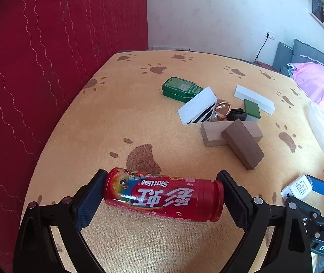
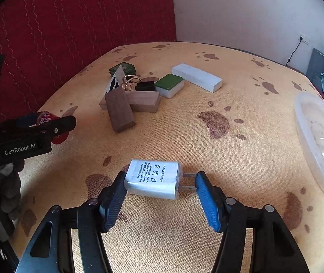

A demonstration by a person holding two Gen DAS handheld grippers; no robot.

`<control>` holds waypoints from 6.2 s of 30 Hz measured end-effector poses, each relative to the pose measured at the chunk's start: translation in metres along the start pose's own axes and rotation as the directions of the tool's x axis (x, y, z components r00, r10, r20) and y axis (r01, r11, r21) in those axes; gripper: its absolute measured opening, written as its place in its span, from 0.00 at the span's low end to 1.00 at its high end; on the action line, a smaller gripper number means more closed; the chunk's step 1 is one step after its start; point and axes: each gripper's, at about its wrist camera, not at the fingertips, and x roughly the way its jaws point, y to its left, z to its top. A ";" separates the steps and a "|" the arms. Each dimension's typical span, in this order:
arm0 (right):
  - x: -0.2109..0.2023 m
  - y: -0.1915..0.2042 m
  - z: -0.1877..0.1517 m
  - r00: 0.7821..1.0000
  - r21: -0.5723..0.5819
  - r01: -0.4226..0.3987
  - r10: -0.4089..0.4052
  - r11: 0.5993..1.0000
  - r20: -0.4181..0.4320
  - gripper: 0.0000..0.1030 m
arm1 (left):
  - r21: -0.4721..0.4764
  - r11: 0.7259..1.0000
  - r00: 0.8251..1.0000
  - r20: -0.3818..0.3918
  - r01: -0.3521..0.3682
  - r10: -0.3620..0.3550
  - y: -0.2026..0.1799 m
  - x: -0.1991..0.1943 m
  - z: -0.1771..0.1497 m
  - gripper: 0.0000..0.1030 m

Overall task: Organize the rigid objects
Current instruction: 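Carry the white charger with the right tool into the clear bowl and release, then lower the red Skittles tube into the clear bowl and open the left tool, then move the left tool to the dark brown wooden block and grasp it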

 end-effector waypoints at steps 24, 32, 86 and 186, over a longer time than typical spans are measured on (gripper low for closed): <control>-0.063 -0.102 0.004 0.977 0.211 0.118 -0.151 0.970 0.148 0.62 | 0.095 0.995 0.999 0.008 0.041 -0.042 -0.064 -0.020 0.009 0.93; -0.078 -0.157 0.002 0.944 0.325 0.218 -0.283 0.920 0.169 0.62 | 0.137 0.989 0.999 0.010 0.052 -0.054 -0.088 -0.026 0.010 0.93; -0.100 -0.272 -0.065 0.767 0.730 0.349 -0.626 0.588 0.137 0.91 | 0.348 0.870 0.936 -0.100 0.350 -0.337 -0.357 0.021 0.059 0.93; -0.073 -0.124 -0.038 0.946 0.371 0.146 -0.240 0.917 0.220 0.99 | -0.064 0.998 1.000 -0.014 0.014 -0.015 -0.103 0.028 0.037 0.93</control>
